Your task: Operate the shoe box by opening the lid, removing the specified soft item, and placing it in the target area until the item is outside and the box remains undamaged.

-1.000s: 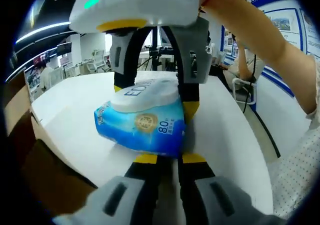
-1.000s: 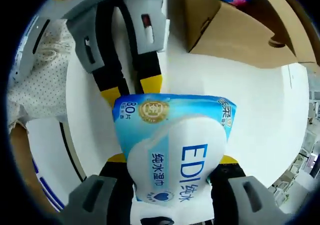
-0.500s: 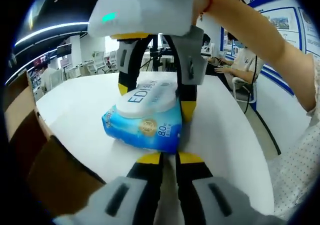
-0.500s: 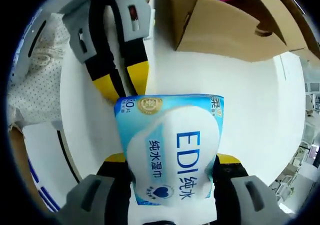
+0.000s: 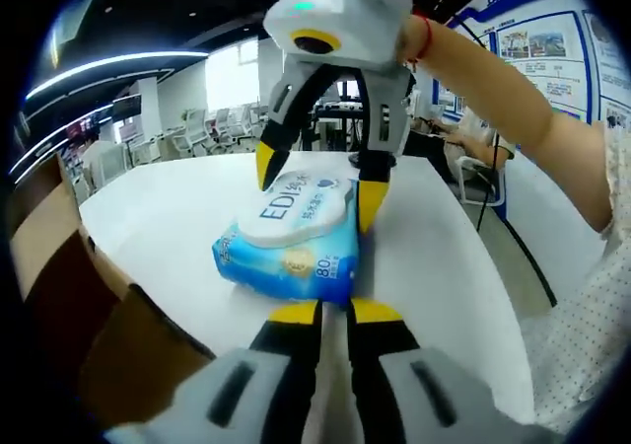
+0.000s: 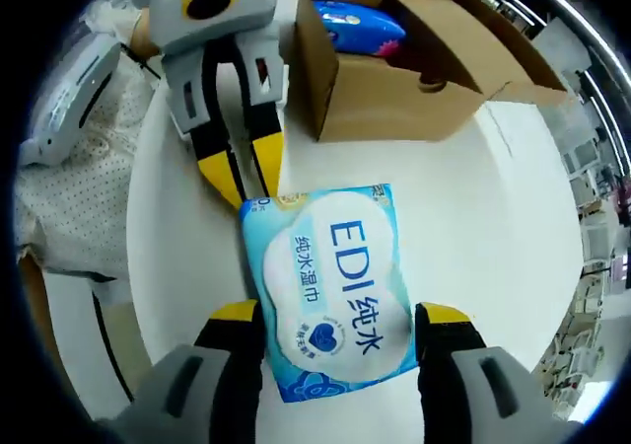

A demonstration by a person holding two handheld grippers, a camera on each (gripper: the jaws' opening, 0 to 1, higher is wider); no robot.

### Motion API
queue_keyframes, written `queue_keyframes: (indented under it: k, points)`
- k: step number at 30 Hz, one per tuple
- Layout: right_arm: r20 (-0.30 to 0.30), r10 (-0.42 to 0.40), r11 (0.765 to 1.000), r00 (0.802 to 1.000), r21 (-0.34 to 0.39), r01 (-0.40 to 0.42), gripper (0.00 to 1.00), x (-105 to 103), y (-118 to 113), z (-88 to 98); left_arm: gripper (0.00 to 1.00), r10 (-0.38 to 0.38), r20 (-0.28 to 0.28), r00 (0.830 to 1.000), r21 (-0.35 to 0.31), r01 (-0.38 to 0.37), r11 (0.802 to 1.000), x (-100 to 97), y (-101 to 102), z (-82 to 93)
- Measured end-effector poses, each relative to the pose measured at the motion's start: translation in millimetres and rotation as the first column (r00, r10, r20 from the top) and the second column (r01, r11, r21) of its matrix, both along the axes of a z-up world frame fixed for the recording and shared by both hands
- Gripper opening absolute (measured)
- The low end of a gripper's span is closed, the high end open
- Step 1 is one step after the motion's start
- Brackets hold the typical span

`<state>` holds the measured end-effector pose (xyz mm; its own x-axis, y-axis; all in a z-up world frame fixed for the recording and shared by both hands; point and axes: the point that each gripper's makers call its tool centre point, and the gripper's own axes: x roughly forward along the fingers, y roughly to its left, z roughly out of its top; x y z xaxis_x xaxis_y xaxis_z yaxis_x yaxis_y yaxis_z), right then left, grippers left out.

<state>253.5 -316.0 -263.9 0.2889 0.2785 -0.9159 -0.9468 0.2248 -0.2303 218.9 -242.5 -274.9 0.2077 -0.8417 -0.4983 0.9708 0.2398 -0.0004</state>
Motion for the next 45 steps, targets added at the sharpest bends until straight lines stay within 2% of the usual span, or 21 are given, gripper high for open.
queue_keyframes:
  k: [1,2,4,5,8,14,17,18,19,20,22,24,25,27,29,30,31,38,45]
  points:
    - [0.036,-0.026,0.998,0.999,0.053,0.024,0.64,-0.1,-2.5,1.2,0.1,0.001,0.004,1.0,-0.002,-0.001,1.0,-0.2,0.3,0.6]
    - [0.044,-0.031,0.998,0.999,0.064,0.028,0.64,0.4,-3.0,1.5,0.1,0.001,0.004,1.0,-0.003,-0.001,1.0,-0.1,0.4,0.8]
    - [0.103,-0.051,0.988,0.993,0.148,0.036,0.64,-0.9,-4.0,5.2,0.1,0.002,0.005,1.0,-0.005,-0.002,1.0,0.6,0.5,1.8]
    - [0.113,-0.056,0.986,0.992,0.164,0.037,0.64,-0.6,-3.7,6.1,0.1,0.002,0.006,1.0,-0.006,-0.002,1.0,0.9,0.6,2.3]
    - [0.173,-0.143,0.943,0.975,0.323,0.081,0.64,-1.2,-4.1,12.0,0.1,0.003,0.007,1.0,-0.008,-0.003,1.0,3.2,0.8,2.5]
    - [0.25,-0.258,0.887,0.933,0.445,0.126,0.65,-5.4,-10.2,11.7,0.1,0.006,0.003,1.0,-0.011,-0.006,1.0,1.3,-1.6,1.7]
    - [0.249,-0.336,0.838,0.908,0.519,0.168,0.67,-4.5,-15.4,11.0,0.1,0.007,0.002,1.0,-0.012,-0.007,1.0,1.3,-1.0,2.6]
    - [0.239,-0.359,0.813,0.902,0.555,0.177,0.67,-5.5,-15.1,9.7,0.1,0.008,0.004,1.0,-0.013,-0.008,1.0,1.5,-1.2,2.6]
    - [0.231,-0.358,0.801,0.905,0.574,0.17,0.64,-7.1,-13.1,9.1,0.1,0.009,0.005,1.0,-0.013,-0.009,1.0,0.8,-1.3,2.1]
    - [0.21,-0.368,0.778,0.906,0.603,0.176,0.64,-9.1,-10.7,7.7,0.1,0.009,0.004,1.0,-0.015,-0.009,1.0,0.4,-1.5,1.9]
    - [0.236,-0.376,0.762,0.896,0.629,0.154,0.66,-7.4,-10.2,9.2,0.1,0.009,0.0,1.0,-0.016,-0.009,1.0,-0.2,-2.0,1.6]
    - [0.201,-0.399,0.697,0.895,0.7,0.154,0.7,-8.2,-4.2,12.8,0.1,0.008,-0.01,1.0,-0.021,-0.008,1.0,-2.1,-2.7,1.4]
    - [0.164,-0.415,0.658,0.895,0.733,0.171,0.72,-7.6,-2.6,13.7,0.1,0.007,-0.014,1.0,-0.023,-0.008,1.0,-2.8,-2.7,1.5]
    - [0.195,-0.409,0.683,0.891,0.714,0.157,0.7,-5.4,-4.0,8.6,0.1,0.005,-0.021,1.0,-0.028,-0.006,1.0,-4.5,-3.9,1.7]
    - [0.209,-0.406,0.693,0.89,0.705,0.15,0.71,-5.2,-3.1,6.2,0.1,0.005,-0.016,1.0,-0.024,-0.006,1.0,-4.3,-3.8,1.3]
    - [0.229,-0.396,0.71,0.889,0.69,0.139,0.71,-5.7,-2.9,4.6,0.1,0.006,-0.017,1.0,-0.025,-0.006,1.0,-4.2,-3.8,1.4]
    - [0.233,-0.394,0.713,0.889,0.688,0.137,0.71,-5.7,-2.1,3.3,0.1,0.006,-0.018,1.0,-0.026,-0.006,1.0,-4.0,-3.5,1.3]
    - [0.238,-0.41,0.704,0.88,0.696,0.14,0.69,-2.6,-5.4,4.4,0.1,0.014,-0.015,1.0,-0.029,-0.014,0.999,-1.7,-3.4,0.9]
    - [0.244,-0.403,0.708,0.882,0.694,0.132,0.68,0.2,-8.6,4.3,0.1,0.022,0.007,1.0,-0.034,-0.021,0.999,0.9,-3.7,0.9]
